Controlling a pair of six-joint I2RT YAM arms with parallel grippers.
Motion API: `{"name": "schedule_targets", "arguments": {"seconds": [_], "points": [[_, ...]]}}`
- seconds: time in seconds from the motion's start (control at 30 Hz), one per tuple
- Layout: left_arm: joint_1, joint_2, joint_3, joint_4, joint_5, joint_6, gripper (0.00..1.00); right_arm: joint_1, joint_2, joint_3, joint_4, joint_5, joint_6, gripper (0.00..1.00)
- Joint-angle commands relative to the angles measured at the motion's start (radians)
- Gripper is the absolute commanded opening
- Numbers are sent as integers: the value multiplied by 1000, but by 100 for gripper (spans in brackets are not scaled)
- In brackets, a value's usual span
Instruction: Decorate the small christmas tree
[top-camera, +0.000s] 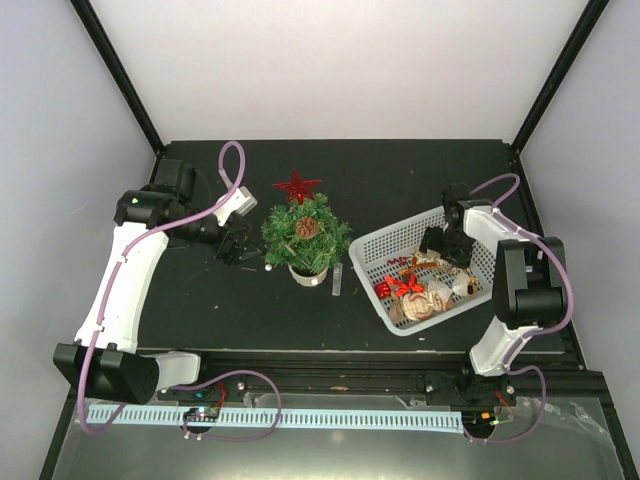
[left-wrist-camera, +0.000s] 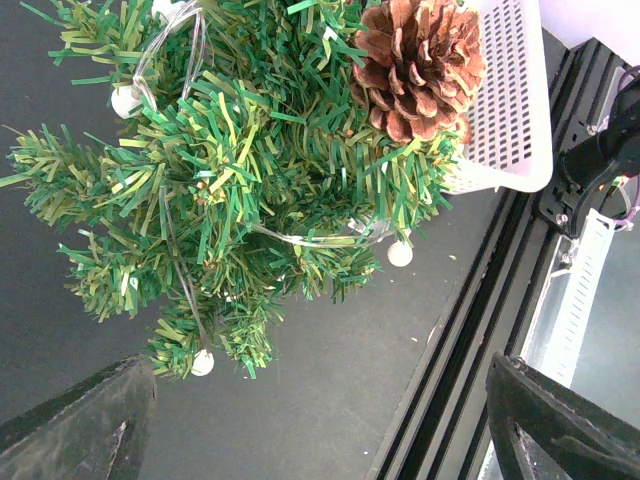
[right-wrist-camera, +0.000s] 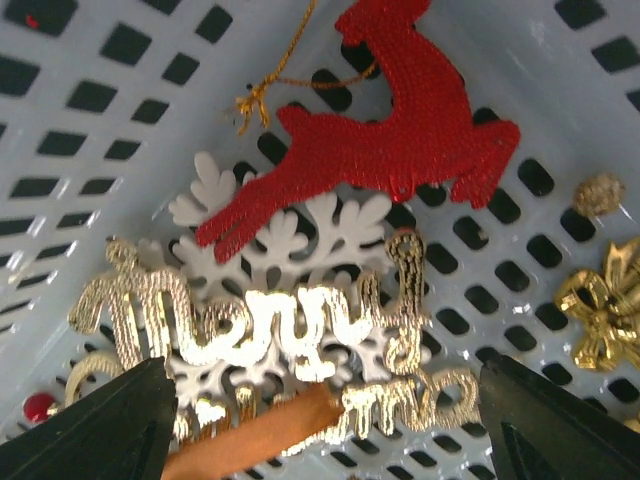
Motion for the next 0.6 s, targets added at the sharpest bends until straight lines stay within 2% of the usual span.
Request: {"name": "schedule_targets", "arguments": {"seconds": [0.0, 0.2, 0.33, 0.43, 0.57], "points": [[6, -19, 36, -11, 13, 10, 90, 2, 38, 37, 56, 40, -9, 84], [6, -19, 34, -6, 18, -1, 90, 1, 60, 35, 128, 31, -22, 84], [5, -19, 35, -4, 19, -5, 90, 1, 82, 33, 150, 15, -25, 80], [6, -17, 40, -4, 17, -7, 90, 1, 89, 22, 159, -1, -21, 72], [6, -15, 39, -3, 14, -7, 90, 1, 66, -2, 169, -28, -15, 57]]}}
